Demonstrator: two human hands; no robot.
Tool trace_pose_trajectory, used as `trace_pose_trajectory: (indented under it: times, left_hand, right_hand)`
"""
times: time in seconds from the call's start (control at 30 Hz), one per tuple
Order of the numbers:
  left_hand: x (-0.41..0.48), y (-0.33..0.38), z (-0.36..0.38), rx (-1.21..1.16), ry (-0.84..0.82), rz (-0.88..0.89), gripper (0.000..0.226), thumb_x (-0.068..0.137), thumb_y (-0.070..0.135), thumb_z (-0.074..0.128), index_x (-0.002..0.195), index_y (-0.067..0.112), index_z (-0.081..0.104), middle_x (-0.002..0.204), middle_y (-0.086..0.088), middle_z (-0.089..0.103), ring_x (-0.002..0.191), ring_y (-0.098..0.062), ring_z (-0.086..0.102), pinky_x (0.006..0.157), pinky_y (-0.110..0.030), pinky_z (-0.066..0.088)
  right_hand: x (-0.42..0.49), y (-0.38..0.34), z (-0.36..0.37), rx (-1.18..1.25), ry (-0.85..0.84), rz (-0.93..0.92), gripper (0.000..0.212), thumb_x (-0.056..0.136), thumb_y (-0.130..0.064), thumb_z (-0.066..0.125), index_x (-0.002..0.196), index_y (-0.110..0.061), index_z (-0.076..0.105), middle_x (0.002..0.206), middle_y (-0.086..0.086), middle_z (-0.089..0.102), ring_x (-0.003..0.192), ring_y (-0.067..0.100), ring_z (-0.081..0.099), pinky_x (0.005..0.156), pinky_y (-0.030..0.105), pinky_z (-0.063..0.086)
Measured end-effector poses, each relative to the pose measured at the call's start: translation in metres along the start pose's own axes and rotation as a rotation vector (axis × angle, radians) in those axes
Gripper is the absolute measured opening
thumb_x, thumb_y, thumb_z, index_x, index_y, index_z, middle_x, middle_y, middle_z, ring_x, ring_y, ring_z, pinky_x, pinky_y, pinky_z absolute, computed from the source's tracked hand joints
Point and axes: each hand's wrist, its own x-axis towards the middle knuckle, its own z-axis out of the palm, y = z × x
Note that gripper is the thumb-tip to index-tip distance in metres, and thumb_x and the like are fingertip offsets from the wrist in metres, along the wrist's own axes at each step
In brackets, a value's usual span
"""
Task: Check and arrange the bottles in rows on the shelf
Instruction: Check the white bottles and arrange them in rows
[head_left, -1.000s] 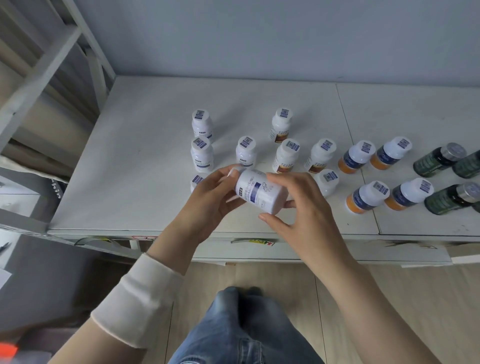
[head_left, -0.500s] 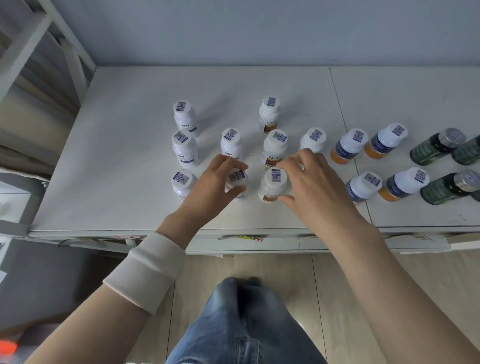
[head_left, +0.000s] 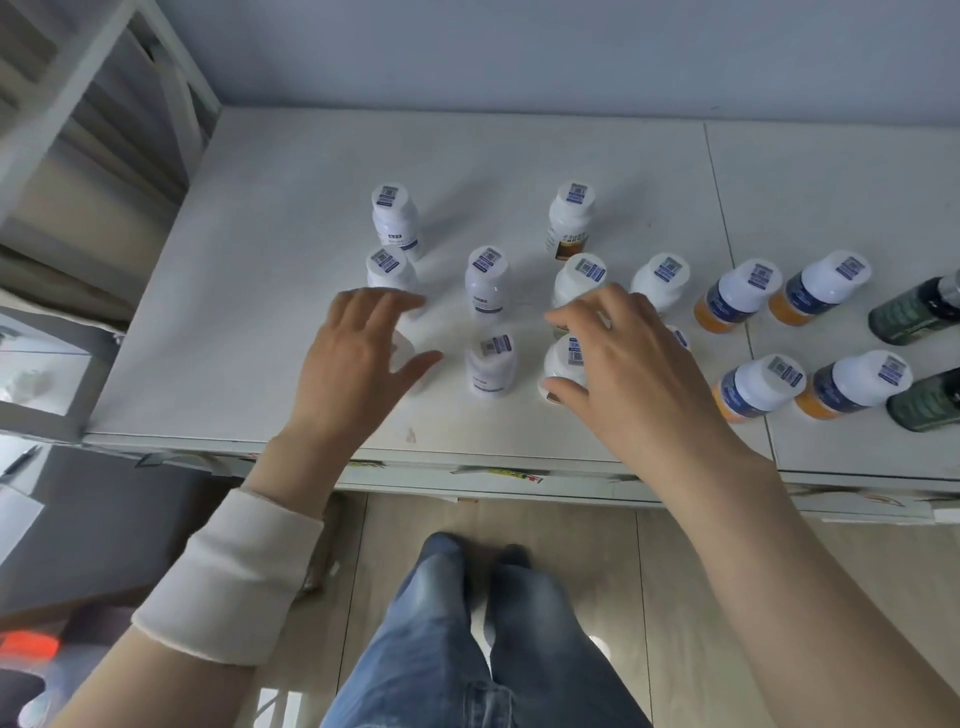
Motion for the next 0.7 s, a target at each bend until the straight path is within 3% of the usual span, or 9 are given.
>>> trace_pose_trajectory:
  times: [0.1, 0.17, 0.3, 0.37, 0.43, 0.5, 0.57, 0.63, 0.7]
  left_hand:
    - [-0.006, -0.019, -0.005, 0.022, -0.145, -0.163, 0.045, 0.077, 0.036, 0.070, 0.115, 0.016, 0.059, 0.114, -0.009, 0.057, 0.104, -0.032, 0.053, 0.078, -0.041, 0.048]
    - [-0.006, -0.027, -0.007, -0.125, -0.152, -0.185, 0.038, 0.079, 0.029, 0.070, 0.113, 0.016, 0.059, 0.109, -0.007, 0.059, 0.093, -0.028, 0.059, 0.078, -0.042, 0.053]
    - [-0.005, -0.037, -0.038, -0.699, -0.076, -0.321, 0.025, 0.080, 0.025, 0.068, 0.103, 0.022, 0.059, 0.103, 0.000, 0.065, 0.085, -0.005, 0.063, 0.076, -0.016, 0.053]
    - [-0.009, -0.038, -0.056, -1.063, -0.127, -0.343, 0.028, 0.074, 0.035, 0.065, 0.100, 0.025, 0.060, 0.102, 0.007, 0.068, 0.090, -0.009, 0.065, 0.080, -0.024, 0.054]
    - [-0.015, -0.041, -0.064, -1.256, -0.147, -0.315, 0.028, 0.074, 0.035, 0.062, 0.100, 0.025, 0.060, 0.103, 0.010, 0.068, 0.094, -0.012, 0.065, 0.080, -0.027, 0.055]
    - [-0.017, -0.048, -0.067, -1.297, -0.162, -0.298, 0.030, 0.077, 0.036, 0.057, 0.104, 0.023, 0.059, 0.107, 0.009, 0.067, 0.099, -0.013, 0.063, 0.078, -0.026, 0.053]
    - [-0.017, -0.054, -0.069, -1.297, -0.184, -0.313, 0.032, 0.078, 0.040, 0.055, 0.104, 0.021, 0.058, 0.101, 0.010, 0.067, 0.093, -0.012, 0.064, 0.075, -0.023, 0.052]
    - [-0.015, -0.058, -0.070, -1.283, -0.189, -0.311, 0.026, 0.081, 0.036, 0.057, 0.100, 0.017, 0.059, 0.093, 0.010, 0.068, 0.087, -0.010, 0.064, 0.073, -0.021, 0.052]
    - [-0.013, -0.059, -0.072, -1.281, -0.177, -0.256, 0.016, 0.086, 0.021, 0.059, 0.100, 0.013, 0.059, 0.100, 0.006, 0.070, 0.096, -0.013, 0.064, 0.077, -0.022, 0.052]
  right_hand:
    - [0.009, -0.017, 0.004, 0.089, 0.064, -0.023, 0.043, 0.072, -0.019, 0.078, 0.109, -0.007, 0.061, 0.105, 0.017, 0.058, 0.095, 0.036, 0.057, 0.066, 0.029, 0.035]
    - [0.015, -0.030, 0.011, 0.219, 0.053, 0.017, 0.040, 0.080, -0.024, 0.069, 0.116, -0.011, 0.057, 0.112, 0.011, 0.055, 0.104, 0.029, 0.053, 0.074, 0.034, 0.046]
    - [0.021, -0.058, 0.033, 0.646, 0.048, 0.195, 0.047, 0.084, -0.033, 0.061, 0.126, -0.014, 0.049, 0.117, 0.003, 0.055, 0.096, 0.018, 0.059, 0.081, 0.034, 0.052]
    - [0.026, -0.076, 0.037, 0.940, -0.095, 0.339, 0.054, 0.082, -0.047, 0.052, 0.129, -0.021, 0.042, 0.116, -0.001, 0.054, 0.089, 0.015, 0.064, 0.072, 0.028, 0.055]
    - [0.028, -0.087, 0.040, 1.286, -0.192, 0.380, 0.047, 0.077, -0.049, 0.050, 0.115, -0.022, 0.046, 0.110, 0.008, 0.056, 0.075, 0.018, 0.068, 0.056, 0.026, 0.053]
    - [0.029, -0.095, 0.042, 1.473, -0.151, 0.294, 0.033, 0.081, -0.031, 0.064, 0.108, -0.023, 0.048, 0.106, 0.015, 0.056, 0.068, 0.018, 0.066, 0.051, 0.025, 0.050]
    - [0.027, -0.099, 0.046, 1.462, -0.088, 0.194, 0.046, 0.076, -0.011, 0.070, 0.111, -0.029, 0.047, 0.108, 0.008, 0.053, 0.079, 0.014, 0.063, 0.061, 0.025, 0.053]
    - [0.026, -0.102, 0.051, 1.450, -0.078, 0.146, 0.055, 0.072, -0.012, 0.070, 0.115, -0.035, 0.045, 0.112, 0.005, 0.051, 0.089, 0.014, 0.061, 0.072, 0.027, 0.054]
    - [0.026, -0.107, 0.051, 1.514, -0.107, 0.205, 0.055, 0.074, -0.013, 0.067, 0.118, -0.035, 0.040, 0.113, 0.009, 0.052, 0.085, 0.019, 0.065, 0.069, 0.029, 0.056]
